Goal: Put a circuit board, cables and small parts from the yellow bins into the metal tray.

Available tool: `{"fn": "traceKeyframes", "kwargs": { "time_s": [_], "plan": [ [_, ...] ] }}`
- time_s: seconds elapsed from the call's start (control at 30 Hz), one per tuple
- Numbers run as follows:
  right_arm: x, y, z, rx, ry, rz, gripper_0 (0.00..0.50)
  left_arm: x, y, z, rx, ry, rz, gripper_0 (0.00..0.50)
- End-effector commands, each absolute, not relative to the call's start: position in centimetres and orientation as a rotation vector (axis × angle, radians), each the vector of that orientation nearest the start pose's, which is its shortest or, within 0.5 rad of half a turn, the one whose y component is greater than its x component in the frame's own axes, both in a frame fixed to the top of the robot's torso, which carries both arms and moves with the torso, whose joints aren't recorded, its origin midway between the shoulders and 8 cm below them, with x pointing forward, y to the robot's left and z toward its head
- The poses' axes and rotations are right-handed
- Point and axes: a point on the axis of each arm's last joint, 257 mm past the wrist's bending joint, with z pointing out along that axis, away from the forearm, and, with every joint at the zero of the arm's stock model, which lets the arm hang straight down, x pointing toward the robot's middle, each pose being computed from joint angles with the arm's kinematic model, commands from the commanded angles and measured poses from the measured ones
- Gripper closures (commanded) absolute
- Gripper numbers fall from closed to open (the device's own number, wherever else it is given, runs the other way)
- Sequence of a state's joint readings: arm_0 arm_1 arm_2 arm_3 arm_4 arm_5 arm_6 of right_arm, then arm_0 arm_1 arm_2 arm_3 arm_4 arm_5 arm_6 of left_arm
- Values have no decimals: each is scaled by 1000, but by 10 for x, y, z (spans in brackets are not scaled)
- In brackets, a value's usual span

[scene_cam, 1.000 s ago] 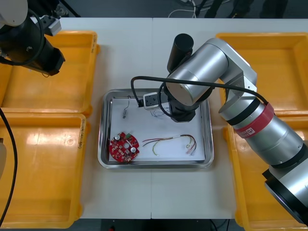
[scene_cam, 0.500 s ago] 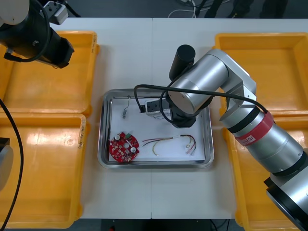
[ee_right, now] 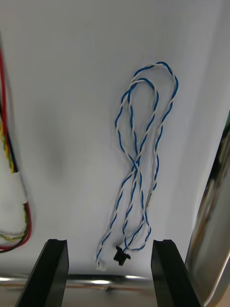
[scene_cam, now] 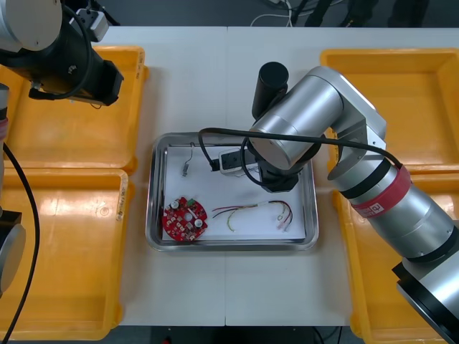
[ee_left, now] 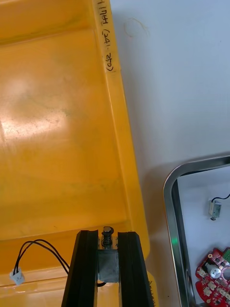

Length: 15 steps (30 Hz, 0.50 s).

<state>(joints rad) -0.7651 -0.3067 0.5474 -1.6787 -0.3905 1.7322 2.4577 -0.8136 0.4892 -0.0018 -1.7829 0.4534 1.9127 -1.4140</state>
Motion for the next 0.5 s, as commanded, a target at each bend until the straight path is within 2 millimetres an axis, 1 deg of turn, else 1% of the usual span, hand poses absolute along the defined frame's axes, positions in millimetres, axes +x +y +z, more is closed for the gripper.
{"fn": "traceKeyframes", "kwargs": {
  "time_s": [0.03, 0.17, 0.27, 0.33, 0.4, 0.43, 0.5],
  "plan": [
    [476, -69, -194, -2008, 1844, -461, 0, 526, 222, -78, 219, 2493, 26, 500],
    [467, -83, -176, -1987, 1884, -457, 0, 526, 222, -78, 217, 2495, 26, 500],
    [471, -84, -158, -1929, 1864, -458, 0, 526, 222, -78, 215, 2495, 25, 500],
    [474, -89, -146, -1896, 1853, -474, 0, 525, 222, -79, 213, 2497, 23, 500],
    [477, -97, -132, -1862, 1831, -501, 0, 525, 221, -79, 214, 2496, 21, 500],
    [478, -99, -128, -1853, 1829, -509, 0, 525, 221, -79, 213, 2496, 19, 500],
    [480, -109, -116, -1814, 1823, -528, 0, 525, 220, -79, 215, 2498, 14, 500]
  ]
}}
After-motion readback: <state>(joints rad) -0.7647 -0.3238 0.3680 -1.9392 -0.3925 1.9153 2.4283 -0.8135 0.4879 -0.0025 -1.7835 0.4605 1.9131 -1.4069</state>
